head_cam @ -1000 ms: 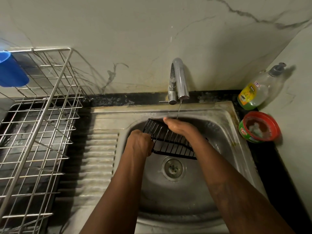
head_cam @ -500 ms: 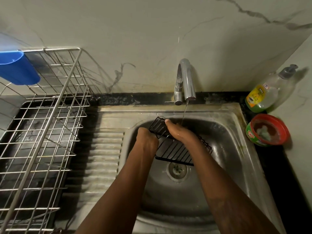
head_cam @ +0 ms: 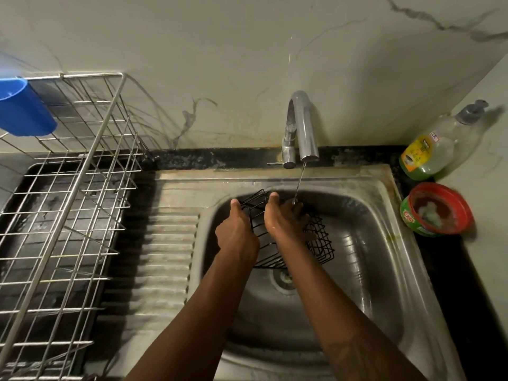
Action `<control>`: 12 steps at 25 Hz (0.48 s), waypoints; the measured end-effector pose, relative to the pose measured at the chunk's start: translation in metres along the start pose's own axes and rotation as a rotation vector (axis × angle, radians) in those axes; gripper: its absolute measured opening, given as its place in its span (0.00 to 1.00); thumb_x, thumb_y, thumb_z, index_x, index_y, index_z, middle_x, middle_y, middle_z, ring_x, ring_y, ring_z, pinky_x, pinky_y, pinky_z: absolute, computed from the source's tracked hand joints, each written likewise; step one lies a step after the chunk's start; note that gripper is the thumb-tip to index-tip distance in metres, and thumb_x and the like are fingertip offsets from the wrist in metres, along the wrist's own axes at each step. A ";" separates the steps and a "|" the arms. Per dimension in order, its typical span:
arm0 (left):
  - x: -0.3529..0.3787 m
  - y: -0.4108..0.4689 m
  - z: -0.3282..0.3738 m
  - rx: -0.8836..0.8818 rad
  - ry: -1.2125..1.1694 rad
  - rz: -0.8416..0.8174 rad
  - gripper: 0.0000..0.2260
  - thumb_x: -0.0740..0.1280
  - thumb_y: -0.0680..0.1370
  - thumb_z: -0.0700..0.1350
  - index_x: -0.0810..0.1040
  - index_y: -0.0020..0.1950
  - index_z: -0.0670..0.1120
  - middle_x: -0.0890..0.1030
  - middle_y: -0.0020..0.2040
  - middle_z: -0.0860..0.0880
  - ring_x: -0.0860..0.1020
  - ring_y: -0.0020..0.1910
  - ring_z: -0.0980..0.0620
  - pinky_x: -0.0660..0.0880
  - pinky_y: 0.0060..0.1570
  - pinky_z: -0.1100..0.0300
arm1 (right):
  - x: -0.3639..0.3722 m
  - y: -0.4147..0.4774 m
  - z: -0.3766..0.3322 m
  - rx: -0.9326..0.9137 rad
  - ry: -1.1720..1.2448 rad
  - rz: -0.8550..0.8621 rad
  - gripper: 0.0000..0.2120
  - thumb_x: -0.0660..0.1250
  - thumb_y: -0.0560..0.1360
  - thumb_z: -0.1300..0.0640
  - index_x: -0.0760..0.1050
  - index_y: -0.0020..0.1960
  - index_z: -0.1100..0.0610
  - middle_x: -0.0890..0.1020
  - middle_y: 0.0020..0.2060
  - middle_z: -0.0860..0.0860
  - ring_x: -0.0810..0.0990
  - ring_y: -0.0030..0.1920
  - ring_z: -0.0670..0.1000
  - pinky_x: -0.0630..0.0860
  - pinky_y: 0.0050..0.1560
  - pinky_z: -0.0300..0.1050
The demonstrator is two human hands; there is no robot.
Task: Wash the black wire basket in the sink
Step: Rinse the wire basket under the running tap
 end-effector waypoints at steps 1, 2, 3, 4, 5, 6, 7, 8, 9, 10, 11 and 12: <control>-0.001 0.004 0.001 0.027 0.024 0.021 0.25 0.54 0.85 0.57 0.68 0.75 0.41 0.73 0.71 0.39 0.72 0.69 0.39 0.67 0.48 0.59 | -0.001 -0.004 -0.004 0.021 0.020 -0.005 0.37 0.39 0.82 0.34 0.43 0.83 0.56 0.44 0.82 0.54 0.43 0.81 0.61 0.36 0.75 0.73; -0.005 0.003 0.001 0.024 0.014 0.047 0.28 0.57 0.84 0.59 0.70 0.74 0.40 0.75 0.68 0.39 0.75 0.64 0.39 0.69 0.46 0.57 | -0.008 0.008 0.003 0.070 0.032 0.034 0.36 0.41 0.83 0.36 0.49 0.83 0.58 0.52 0.82 0.56 0.50 0.81 0.61 0.43 0.76 0.71; -0.006 -0.001 0.000 -0.037 -0.030 0.087 0.31 0.62 0.81 0.62 0.71 0.73 0.40 0.78 0.62 0.40 0.77 0.57 0.40 0.71 0.45 0.54 | -0.017 0.020 0.013 0.119 0.042 0.059 0.34 0.43 0.83 0.39 0.60 0.80 0.60 0.66 0.76 0.57 0.63 0.75 0.61 0.58 0.75 0.65; -0.009 -0.005 -0.002 -0.089 -0.039 0.110 0.33 0.65 0.77 0.65 0.73 0.70 0.40 0.79 0.54 0.42 0.78 0.49 0.43 0.74 0.43 0.53 | -0.023 0.037 0.024 0.161 0.060 0.057 0.32 0.46 0.82 0.40 0.72 0.71 0.61 0.77 0.62 0.56 0.75 0.63 0.58 0.71 0.66 0.56; -0.007 -0.005 -0.002 -0.083 -0.066 0.122 0.33 0.66 0.76 0.66 0.74 0.68 0.40 0.78 0.48 0.43 0.77 0.44 0.45 0.75 0.43 0.53 | -0.030 0.046 0.032 0.214 0.077 0.046 0.31 0.47 0.80 0.40 0.78 0.63 0.60 0.78 0.50 0.53 0.78 0.53 0.55 0.74 0.55 0.50; -0.002 -0.007 -0.001 -0.062 -0.050 0.124 0.32 0.65 0.77 0.65 0.74 0.67 0.40 0.78 0.46 0.43 0.78 0.44 0.45 0.75 0.42 0.54 | -0.028 0.065 0.039 0.242 0.127 0.062 0.32 0.47 0.76 0.38 0.80 0.58 0.58 0.77 0.46 0.52 0.77 0.47 0.54 0.73 0.53 0.49; 0.003 -0.006 0.000 -0.024 -0.028 0.114 0.30 0.63 0.79 0.65 0.74 0.67 0.40 0.79 0.49 0.42 0.78 0.46 0.43 0.75 0.42 0.54 | -0.020 0.082 0.044 0.239 0.162 0.034 0.32 0.47 0.75 0.36 0.80 0.56 0.56 0.79 0.46 0.53 0.78 0.48 0.56 0.74 0.58 0.53; 0.005 -0.007 0.002 -0.003 0.005 0.099 0.30 0.61 0.80 0.65 0.74 0.67 0.40 0.80 0.52 0.40 0.79 0.49 0.41 0.75 0.45 0.55 | -0.016 0.085 0.036 0.210 0.173 0.047 0.33 0.46 0.74 0.34 0.80 0.56 0.54 0.81 0.50 0.56 0.78 0.51 0.58 0.74 0.62 0.58; 0.006 -0.005 0.001 -0.007 -0.008 0.113 0.32 0.62 0.78 0.66 0.75 0.65 0.40 0.80 0.53 0.40 0.79 0.49 0.40 0.77 0.49 0.54 | -0.011 0.075 0.025 0.182 0.155 0.042 0.37 0.44 0.73 0.30 0.79 0.61 0.52 0.80 0.59 0.59 0.77 0.58 0.61 0.72 0.65 0.63; 0.004 -0.004 0.001 -0.029 -0.027 0.135 0.33 0.64 0.76 0.69 0.76 0.63 0.39 0.81 0.53 0.41 0.79 0.49 0.41 0.78 0.53 0.51 | -0.013 0.045 0.008 0.155 0.129 0.027 0.41 0.41 0.73 0.27 0.73 0.70 0.51 0.72 0.70 0.61 0.72 0.68 0.64 0.66 0.69 0.68; 0.002 -0.002 -0.002 -0.041 -0.036 0.168 0.35 0.64 0.74 0.70 0.77 0.62 0.40 0.81 0.53 0.42 0.80 0.49 0.42 0.79 0.55 0.47 | -0.018 0.013 -0.010 0.060 0.108 0.006 0.42 0.39 0.76 0.28 0.62 0.79 0.51 0.60 0.79 0.59 0.61 0.77 0.64 0.57 0.74 0.71; -0.001 0.000 -0.005 -0.064 -0.029 0.178 0.36 0.65 0.72 0.72 0.77 0.63 0.41 0.82 0.54 0.42 0.80 0.49 0.42 0.79 0.56 0.45 | -0.014 -0.004 -0.019 -0.040 0.111 0.005 0.39 0.39 0.79 0.30 0.53 0.82 0.52 0.51 0.82 0.57 0.51 0.80 0.62 0.48 0.76 0.70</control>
Point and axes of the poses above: each hand's wrist, its own y-axis towards the middle knuckle, its own x-axis out of the palm, z = x × y, the point moved 6 cm from there along y, towards the middle knuckle
